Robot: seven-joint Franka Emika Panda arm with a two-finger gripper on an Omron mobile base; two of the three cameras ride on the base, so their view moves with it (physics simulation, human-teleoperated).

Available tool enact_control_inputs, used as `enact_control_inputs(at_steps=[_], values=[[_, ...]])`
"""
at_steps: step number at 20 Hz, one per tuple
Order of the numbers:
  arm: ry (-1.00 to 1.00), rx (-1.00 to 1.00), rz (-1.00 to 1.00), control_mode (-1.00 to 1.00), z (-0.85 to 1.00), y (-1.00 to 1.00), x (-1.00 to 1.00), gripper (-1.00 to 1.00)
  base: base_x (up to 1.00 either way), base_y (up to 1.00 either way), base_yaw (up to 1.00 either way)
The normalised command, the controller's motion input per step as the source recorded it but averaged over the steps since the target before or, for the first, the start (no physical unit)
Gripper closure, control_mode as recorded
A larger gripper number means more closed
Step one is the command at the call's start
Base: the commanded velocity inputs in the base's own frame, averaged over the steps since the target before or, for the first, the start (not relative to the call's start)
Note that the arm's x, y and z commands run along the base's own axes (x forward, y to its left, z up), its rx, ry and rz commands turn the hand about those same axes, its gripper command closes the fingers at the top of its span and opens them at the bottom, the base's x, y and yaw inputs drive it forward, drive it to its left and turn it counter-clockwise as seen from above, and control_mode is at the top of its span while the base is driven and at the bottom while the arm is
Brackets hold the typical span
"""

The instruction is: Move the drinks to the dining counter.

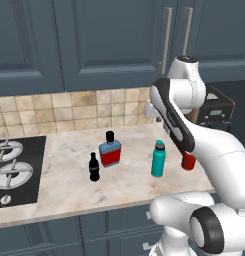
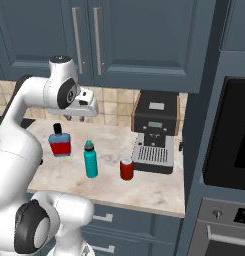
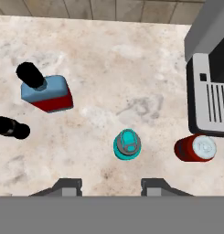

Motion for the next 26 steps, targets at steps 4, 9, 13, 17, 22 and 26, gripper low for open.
enact_control_inputs(at_steps=[4, 9, 13, 17, 22, 26], values=[[0.0, 0.0, 0.0, -1.0, -0.01, 0.07, 0.0, -1.0, 0.0, 0.0, 0.0], [0.06, 0.0, 0.0, -1.0, -0.18, 0.21, 0.0, -1.0, 0.0, 0.0, 0.0], [0.08, 0.0, 0.0, -1.0, -0.6, 0.04, 0.0, -1.0, 0.0, 0.0, 0.0], [0.13, 0.0, 0.0, -1.0, -0.69, -0.03, -0.04, -1.0, 0.0, 0.0, 0.0], [0.11, 0.0, 0.0, -1.0, -0.64, -0.16, -0.11, -1.0, 0.0, 0.0, 0.0], [0.0, 0.0, 0.0, -1.0, -0.44, -0.14, -0.01, -1.0, 0.0, 0.0, 0.0]])
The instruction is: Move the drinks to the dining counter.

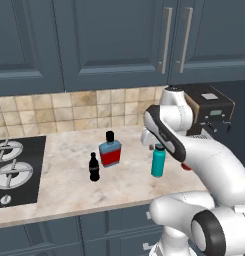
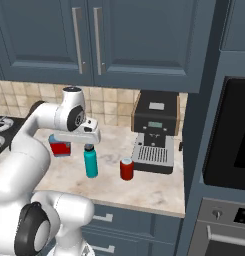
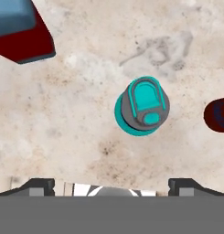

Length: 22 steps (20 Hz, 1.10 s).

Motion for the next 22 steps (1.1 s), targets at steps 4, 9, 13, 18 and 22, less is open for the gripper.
enact_control_inputs(at_steps=[4, 9, 13, 18, 22], values=[[0.0, 0.0, 0.01, -1.0, -0.03, -0.06, 0.0, -1.0, 0.0, 0.0, 0.0], [0.0, 0.0, 0.0, -1.0, 0.0, -0.02, 0.06, -1.0, 0.0, 0.0, 0.0], [0.03, 0.0, 0.0, -1.0, 0.0, -0.07, 0.28, -1.0, 0.0, 0.0, 0.0], [0.05, 0.0, 0.0, -1.0, 0.0, -0.16, 0.24, -1.0, 0.0, 0.0, 0.0], [0.08, 0.0, 0.0, -1.0, 0.0, -0.18, 0.27, -1.0, 0.0, 0.0, 0.0]])
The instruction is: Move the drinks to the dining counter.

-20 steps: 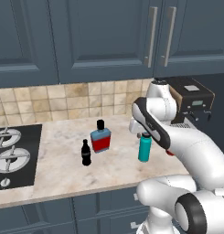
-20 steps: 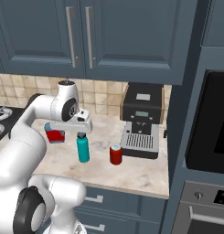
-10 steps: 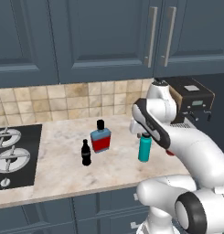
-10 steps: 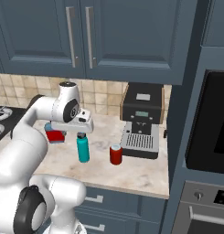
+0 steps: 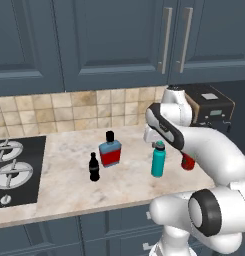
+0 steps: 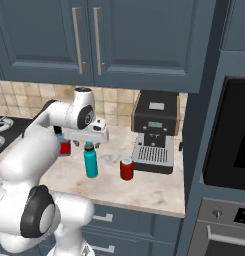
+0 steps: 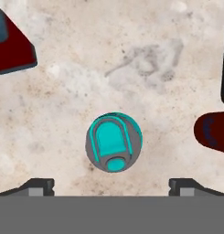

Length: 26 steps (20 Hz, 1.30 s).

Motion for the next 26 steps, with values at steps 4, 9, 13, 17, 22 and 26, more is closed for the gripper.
enact_control_inputs(at_steps=[4, 9, 13, 17, 22, 26], values=[[0.1, 0.0, 0.0, -1.0, -0.08, -0.09, 0.24, -1.0, 0.0, 0.0, 0.0], [0.07, 0.0, 0.0, -1.0, -0.17, 0.0, 0.2, -1.0, 0.0, 0.0, 0.0], [0.08, 0.0, 0.0, -1.0, -0.22, 0.0, 0.07, -1.0, 0.0, 0.0, 0.0], [0.07, 0.0, 0.0, -1.0, -0.23, 0.0, 0.0, -1.0, 0.0, 0.0, 0.0], [0.04, 0.0, 0.0, -1.0, -0.17, 0.0, 0.0, -1.0, 0.0, 0.0, 0.0], [0.0, 0.0, 0.0, -1.0, -0.1, 0.0, -0.01, -1.0, 0.0, 0.0, 0.0]])
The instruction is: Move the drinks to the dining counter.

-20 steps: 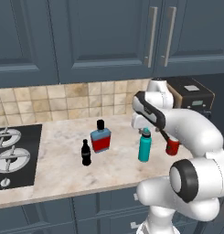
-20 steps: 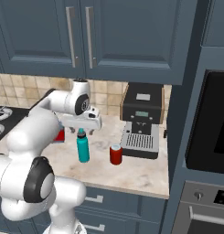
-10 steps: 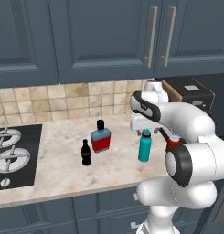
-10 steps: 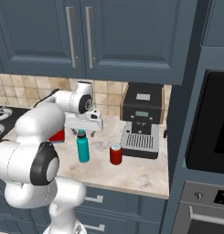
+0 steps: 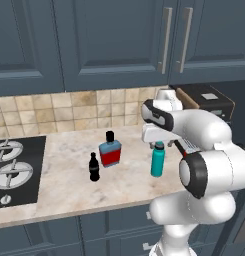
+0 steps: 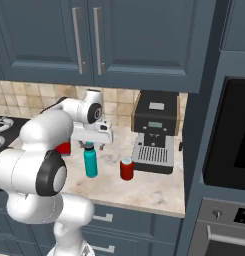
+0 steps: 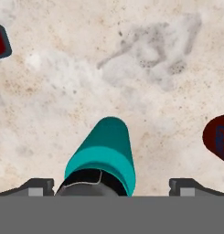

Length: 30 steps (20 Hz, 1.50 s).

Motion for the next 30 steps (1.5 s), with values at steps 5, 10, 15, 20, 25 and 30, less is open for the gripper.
enact_control_inputs(at_steps=[5, 10, 15, 20, 25, 30], values=[[0.0, 0.0, 0.0, -1.0, 0.0, 0.0, -0.25, -1.0, 0.0, 0.0, 0.0], [0.0, 0.0, 0.0, -1.0, 0.0, 0.0, -0.34, -1.0, 0.0, 0.0, 0.0], [0.0, 0.0, 0.0, -1.0, 0.0, 0.0, -0.27, -1.0, 0.0, 0.0, 0.0], [0.0, 0.0, 0.0, -1.0, -0.02, 0.0, 0.2, -1.0, 0.0, 0.0, 0.0], [0.0, 0.0, 0.0, -1.0, 0.0, 0.0, 0.12, -1.0, 0.0, 0.0, 0.0], [0.0, 0.0, 0.0, -1.0, 0.0, 0.0, 0.07, -1.0, 0.0, 0.0, 0.0]])
